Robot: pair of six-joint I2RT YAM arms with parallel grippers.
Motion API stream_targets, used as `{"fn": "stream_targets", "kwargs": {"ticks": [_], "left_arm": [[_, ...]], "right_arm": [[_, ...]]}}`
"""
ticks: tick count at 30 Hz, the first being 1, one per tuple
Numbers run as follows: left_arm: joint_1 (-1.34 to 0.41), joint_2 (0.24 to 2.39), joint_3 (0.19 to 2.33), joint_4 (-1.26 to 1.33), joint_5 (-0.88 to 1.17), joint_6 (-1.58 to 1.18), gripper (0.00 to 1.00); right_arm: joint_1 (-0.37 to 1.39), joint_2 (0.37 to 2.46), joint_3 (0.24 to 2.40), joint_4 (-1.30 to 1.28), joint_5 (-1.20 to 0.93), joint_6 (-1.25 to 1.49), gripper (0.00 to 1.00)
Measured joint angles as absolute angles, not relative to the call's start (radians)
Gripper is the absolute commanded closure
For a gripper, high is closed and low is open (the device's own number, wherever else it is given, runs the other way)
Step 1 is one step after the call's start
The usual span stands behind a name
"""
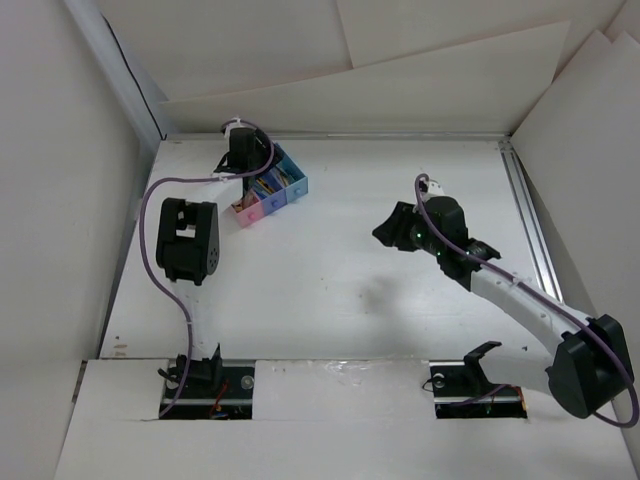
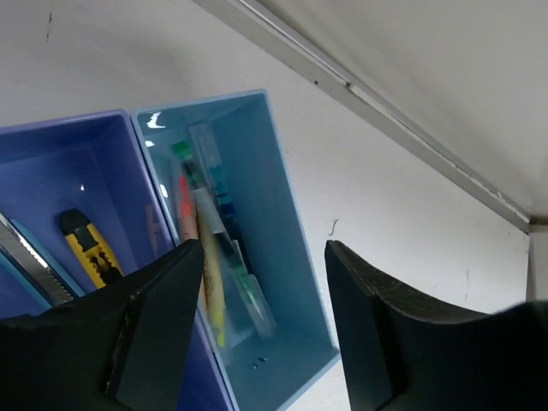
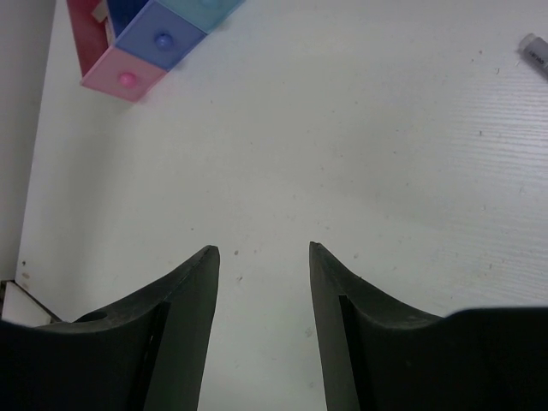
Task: Sort the stationery into containers
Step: Place the pen in the storage box, then move the pen to the center of the board.
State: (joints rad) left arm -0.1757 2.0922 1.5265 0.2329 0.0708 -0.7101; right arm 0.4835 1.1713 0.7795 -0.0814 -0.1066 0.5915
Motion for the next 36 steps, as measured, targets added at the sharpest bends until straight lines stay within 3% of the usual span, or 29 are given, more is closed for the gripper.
{"fn": "stream_targets", "kwargs": {"ticks": [3, 4, 6, 7, 8, 15, 16, 19, 22, 25, 36], "left_arm": [[-0.177, 2.092, 1.540, 0.227, 0.067, -0.703, 0.43], [-0.179, 2.088, 1.540, 0.228, 0.062, -0.700, 0.43], [-0.184, 2.066, 1.512, 0.244, 0.051, -0.696, 0.43], [-0.187, 2.043, 1.482, 0.257, 0.043, -0.696, 0.43], [-0.190, 2.014, 1.446, 0.260, 0.042, -0.696, 0.44], [-0.339, 1.642, 1.054, 0.448, -0.001, -0.698, 0.46], [-0.387, 1.601, 1.010, 0.486, -0.004, -0.697, 0.46], [-0.526, 1.518, 0.884, 0.578, 0.010, -0.694, 0.46], [-0.585, 1.481, 0.766, 0.616, 0.050, -0.695, 0.46], [-0.574, 1.449, 0.671, 0.616, 0.075, -0.695, 0.48], [-0.561, 1.248, 0.601, 0.643, 0.144, -0.669, 0.48]], "right_arm": [[0.482, 1.171, 0.779, -0.081, -0.086, 0.593, 0.48], [0.479, 1.171, 0.778, -0.081, -0.073, 0.594, 0.52], [0.474, 1.172, 0.776, -0.082, -0.040, 0.598, 0.70], [0.468, 1.173, 0.775, -0.083, -0.020, 0.605, 0.89], [0.462, 1.175, 0.775, -0.085, -0.003, 0.604, 0.97], [0.352, 1.317, 0.775, -0.091, 0.087, 0.650, 1.00], [0.336, 1.350, 0.778, -0.104, 0.102, 0.655, 0.99], [0.287, 1.439, 0.800, -0.154, 0.151, 0.666, 0.63], [0.243, 1.504, 0.854, -0.201, 0.185, 0.659, 0.38], [0.216, 1.562, 0.934, -0.239, 0.211, 0.638, 0.26], [0.203, 1.811, 1.175, -0.351, 0.176, 0.485, 0.19]]}}
